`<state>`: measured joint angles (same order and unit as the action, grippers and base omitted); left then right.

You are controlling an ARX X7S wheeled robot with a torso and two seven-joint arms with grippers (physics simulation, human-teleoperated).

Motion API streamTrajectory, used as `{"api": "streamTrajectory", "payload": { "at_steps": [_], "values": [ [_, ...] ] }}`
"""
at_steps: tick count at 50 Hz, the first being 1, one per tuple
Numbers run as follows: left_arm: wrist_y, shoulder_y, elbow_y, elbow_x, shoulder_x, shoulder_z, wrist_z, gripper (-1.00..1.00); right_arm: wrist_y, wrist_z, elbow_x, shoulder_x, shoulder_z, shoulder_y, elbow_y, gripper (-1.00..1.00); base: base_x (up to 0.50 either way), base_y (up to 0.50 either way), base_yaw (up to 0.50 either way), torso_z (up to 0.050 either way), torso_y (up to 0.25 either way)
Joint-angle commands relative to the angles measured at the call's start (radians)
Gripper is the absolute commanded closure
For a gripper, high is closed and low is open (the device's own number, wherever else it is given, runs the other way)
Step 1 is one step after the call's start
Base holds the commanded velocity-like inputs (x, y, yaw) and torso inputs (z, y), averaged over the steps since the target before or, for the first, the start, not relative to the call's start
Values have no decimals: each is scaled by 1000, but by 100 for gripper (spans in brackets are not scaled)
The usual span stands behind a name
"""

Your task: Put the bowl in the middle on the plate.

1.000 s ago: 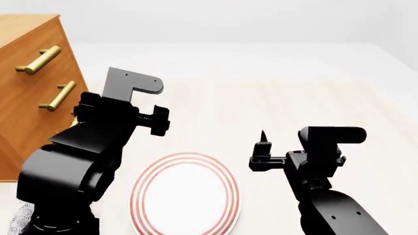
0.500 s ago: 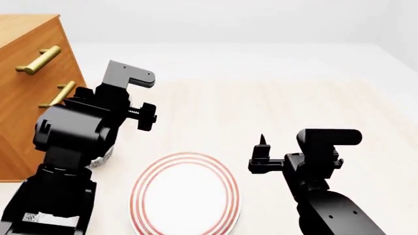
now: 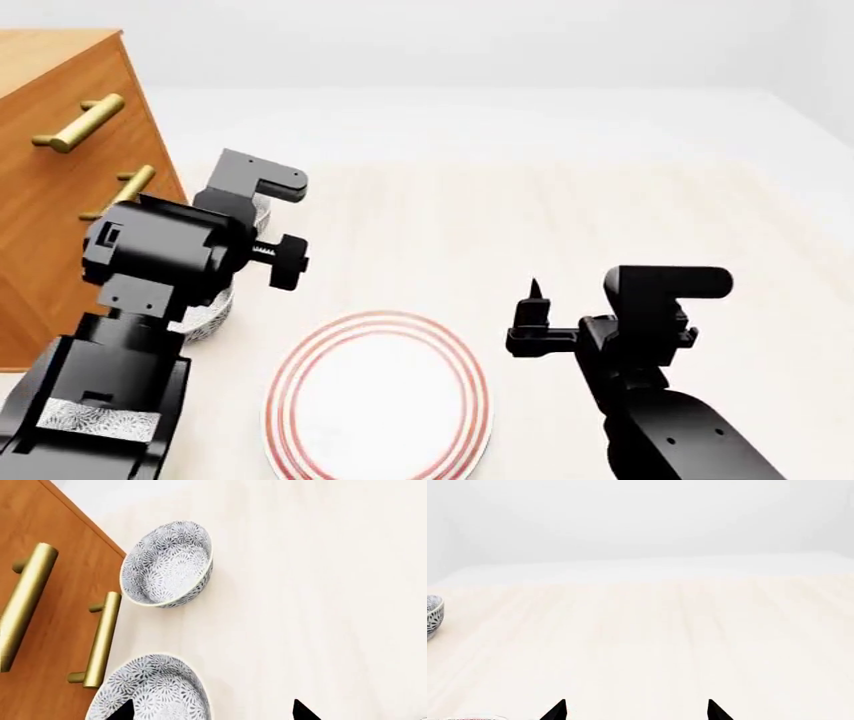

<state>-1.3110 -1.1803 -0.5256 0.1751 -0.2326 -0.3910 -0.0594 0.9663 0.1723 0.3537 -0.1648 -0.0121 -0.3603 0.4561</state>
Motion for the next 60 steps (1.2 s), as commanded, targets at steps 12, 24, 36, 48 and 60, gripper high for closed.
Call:
{"api": "streamTrajectory", "payload": {
  "at_steps": [12,24,36,48,60],
  "values": [
    [169,-41,-292,-26,36,-15,-18,-100,-19,8,11,-5,-9,6,-26,-100,0,0,0,0,0],
    [447,-155,-748,-55,111,-37,6,-100,-21,14,21,-9,-10,6,-28,-100,0,0,0,0,0],
    [470,-124,-782,-91,118,-9,-11,-100,-23,18,32,-11,-11,8,-25,-100,0,0,0,0,0],
    [466,-77,-783,-138,122,25,-21,-100,-24,21,44,-14,-9,7,-27,-100,0,0,0,0,0],
    [465,-69,-783,-162,117,54,-50,-100,-34,25,50,-16,-14,9,-35,-100,0,0,0,0,0]
  ]
}}
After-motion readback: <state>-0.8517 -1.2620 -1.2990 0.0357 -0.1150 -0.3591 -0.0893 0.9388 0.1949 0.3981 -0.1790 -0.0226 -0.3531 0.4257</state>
